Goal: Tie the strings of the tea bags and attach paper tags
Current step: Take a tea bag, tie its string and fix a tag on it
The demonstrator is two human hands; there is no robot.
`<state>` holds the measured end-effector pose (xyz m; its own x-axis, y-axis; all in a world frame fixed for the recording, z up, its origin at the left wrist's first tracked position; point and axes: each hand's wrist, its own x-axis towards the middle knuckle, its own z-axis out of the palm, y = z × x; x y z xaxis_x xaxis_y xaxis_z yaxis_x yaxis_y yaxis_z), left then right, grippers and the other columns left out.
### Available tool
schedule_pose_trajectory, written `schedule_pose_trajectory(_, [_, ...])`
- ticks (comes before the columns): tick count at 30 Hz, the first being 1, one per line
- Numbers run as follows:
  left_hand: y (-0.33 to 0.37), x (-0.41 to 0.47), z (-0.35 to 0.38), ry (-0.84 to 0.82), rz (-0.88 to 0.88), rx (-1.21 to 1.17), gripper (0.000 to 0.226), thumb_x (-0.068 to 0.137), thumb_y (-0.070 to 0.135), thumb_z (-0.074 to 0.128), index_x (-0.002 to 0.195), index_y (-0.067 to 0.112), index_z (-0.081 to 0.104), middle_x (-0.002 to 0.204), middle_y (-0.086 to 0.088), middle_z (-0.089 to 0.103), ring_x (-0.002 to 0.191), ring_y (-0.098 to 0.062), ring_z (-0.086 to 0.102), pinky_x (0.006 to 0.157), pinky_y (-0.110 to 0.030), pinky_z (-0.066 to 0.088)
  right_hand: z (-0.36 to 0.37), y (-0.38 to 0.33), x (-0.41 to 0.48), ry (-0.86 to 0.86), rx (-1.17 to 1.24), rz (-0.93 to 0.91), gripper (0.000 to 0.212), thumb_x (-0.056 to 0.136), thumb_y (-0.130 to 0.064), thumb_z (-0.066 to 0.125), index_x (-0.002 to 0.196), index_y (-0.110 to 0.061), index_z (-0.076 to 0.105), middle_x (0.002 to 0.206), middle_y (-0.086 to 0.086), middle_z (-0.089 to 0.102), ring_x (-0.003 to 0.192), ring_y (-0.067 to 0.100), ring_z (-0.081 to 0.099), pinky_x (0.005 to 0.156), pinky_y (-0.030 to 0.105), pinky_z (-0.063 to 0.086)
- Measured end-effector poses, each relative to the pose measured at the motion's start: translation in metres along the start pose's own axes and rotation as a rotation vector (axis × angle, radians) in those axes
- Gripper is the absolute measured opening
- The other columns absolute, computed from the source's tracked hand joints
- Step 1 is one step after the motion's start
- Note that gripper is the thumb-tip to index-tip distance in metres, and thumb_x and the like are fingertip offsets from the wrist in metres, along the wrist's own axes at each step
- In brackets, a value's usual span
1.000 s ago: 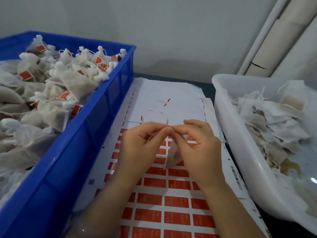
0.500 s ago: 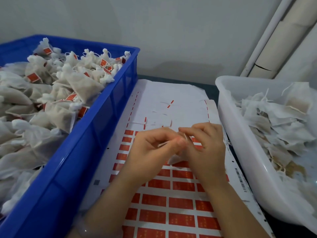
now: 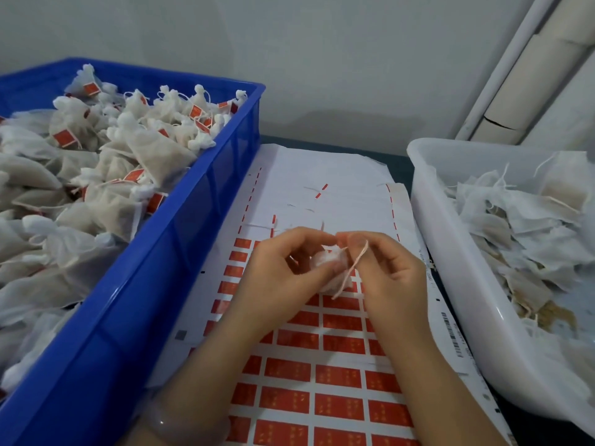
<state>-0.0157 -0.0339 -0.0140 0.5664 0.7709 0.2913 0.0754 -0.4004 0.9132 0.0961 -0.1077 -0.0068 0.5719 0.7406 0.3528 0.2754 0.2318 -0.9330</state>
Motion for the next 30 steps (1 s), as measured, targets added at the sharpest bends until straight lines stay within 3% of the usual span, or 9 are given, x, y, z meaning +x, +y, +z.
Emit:
schedule_pose_trajectory(3, [0.001, -0.001, 0.001, 0.042, -0.017, 0.027, 0.021, 0.083, 0.023, 0.066, 0.088, 0.043, 0.064, 0.089, 0.025, 0.063, 0.088, 0.004, 0.059, 0.069, -0.009, 0.051, -0.005, -0.002, 0.005, 0.097, 0.028, 0.060, 0.016, 0.077, -0.046, 0.056, 0.071, -0.044, 0.071, 0.076, -0.023, 0.069, 0.075, -0.003, 0.065, 0.058, 0.008, 0.049])
schedule_pose_trajectory(6, [0.004, 0.001, 0.002, 0.060, 0.019, 0.095, 0.016, 0.080, 0.028, 0.069, 0.076, 0.041, 0.061, 0.083, 0.023, 0.058, 0.085, 0.007, 0.055, 0.063, -0.005, 0.046, -0.008, -0.001, 0.005, 0.126, 0.079, 0.115, 0.023, 0.063, -0.059, 0.056, 0.072, -0.045, 0.071, 0.073, -0.015, 0.070, 0.069, 0.002, 0.066, 0.057, 0.012, 0.051])
schedule_pose_trajectory(11, [0.000, 0.000, 0.000, 0.133, -0.014, 0.136, 0.008, 0.080, 0.031, 0.067, 0.087, 0.035, 0.067, 0.074, 0.024, 0.058, 0.074, 0.009, 0.056, 0.057, -0.003, 0.044, -0.008, 0.000, 0.003, 0.097, 0.099, 0.066, 0.022, 0.070, -0.052, 0.057, 0.075, -0.037, 0.073, 0.072, -0.010, 0.071, 0.066, 0.007, 0.067, 0.057, 0.014, 0.052])
schedule_pose_trajectory(16, [0.003, 0.001, -0.002, 0.053, -0.085, -0.177, 0.011, 0.087, 0.014, 0.059, 0.086, 0.020, 0.069, 0.070, 0.008, 0.069, 0.066, -0.011, 0.068, 0.058, -0.018, 0.053, -0.004, -0.006, -0.002, -0.133, 0.055, -0.164, 0.014, 0.080, -0.035, 0.056, 0.081, -0.031, 0.069, 0.071, -0.024, 0.069, 0.070, -0.003, 0.066, 0.061, 0.006, 0.049])
schedule_pose_trajectory(19, [0.004, 0.001, -0.003, 0.024, -0.130, -0.371, 0.017, 0.090, 0.014, 0.052, 0.087, 0.013, 0.069, 0.075, 0.000, 0.072, 0.070, -0.020, 0.070, 0.062, -0.029, 0.058, -0.005, -0.005, -0.002, -0.181, 0.072, -0.156, 0.012, 0.081, -0.026, 0.057, 0.082, -0.023, 0.068, 0.073, -0.022, 0.070, 0.071, -0.002, 0.067, 0.063, 0.007, 0.050])
schedule_pose_trajectory(21, [0.005, 0.003, -0.003, 0.059, -0.186, -0.449, 0.021, 0.079, 0.031, 0.059, 0.085, 0.013, 0.069, 0.074, -0.002, 0.072, 0.069, -0.021, 0.070, 0.062, -0.029, 0.058, -0.005, -0.003, -0.001, -0.198, 0.060, -0.144, 0.011, 0.081, -0.025, 0.059, 0.082, -0.025, 0.069, 0.074, -0.019, 0.071, 0.070, 0.001, 0.068, 0.063, 0.009, 0.050])
schedule_pose_trajectory(23, [0.005, 0.005, -0.004, 0.101, -0.220, -0.373, 0.023, 0.067, 0.031, 0.069, 0.085, 0.016, 0.070, 0.074, 0.001, 0.072, 0.068, -0.017, 0.071, 0.061, -0.026, 0.057, -0.006, -0.002, -0.002, -0.208, 0.027, -0.161, 0.011, 0.083, -0.025, 0.061, 0.078, -0.030, 0.070, 0.073, -0.023, 0.070, 0.071, -0.001, 0.067, 0.062, 0.008, 0.050])
schedule_pose_trajectory(27, [0.005, 0.005, -0.006, 0.059, -0.212, -0.316, 0.018, 0.069, 0.012, 0.074, 0.084, 0.022, 0.071, 0.080, 0.002, 0.073, 0.077, -0.016, 0.071, 0.068, -0.027, 0.057, -0.009, 0.004, 0.000, -0.178, -0.077, -0.180, 0.011, 0.082, -0.025, 0.063, 0.081, -0.033, 0.070, 0.082, -0.016, 0.070, 0.083, 0.006, 0.066, 0.072, 0.015, 0.052])
schedule_pose_trajectory(30, [0.010, 0.003, -0.008, -0.061, -0.115, -0.317, 0.020, 0.075, 0.000, 0.069, 0.078, 0.019, 0.071, 0.075, 0.003, 0.072, 0.070, -0.015, 0.070, 0.062, -0.020, 0.055, -0.012, 0.008, 0.004, -0.231, -0.101, -0.195, 0.008, 0.081, -0.027, 0.065, 0.080, -0.032, 0.072, 0.114, -0.012, 0.064, 0.112, 0.008, 0.057, 0.089, 0.020, 0.049])
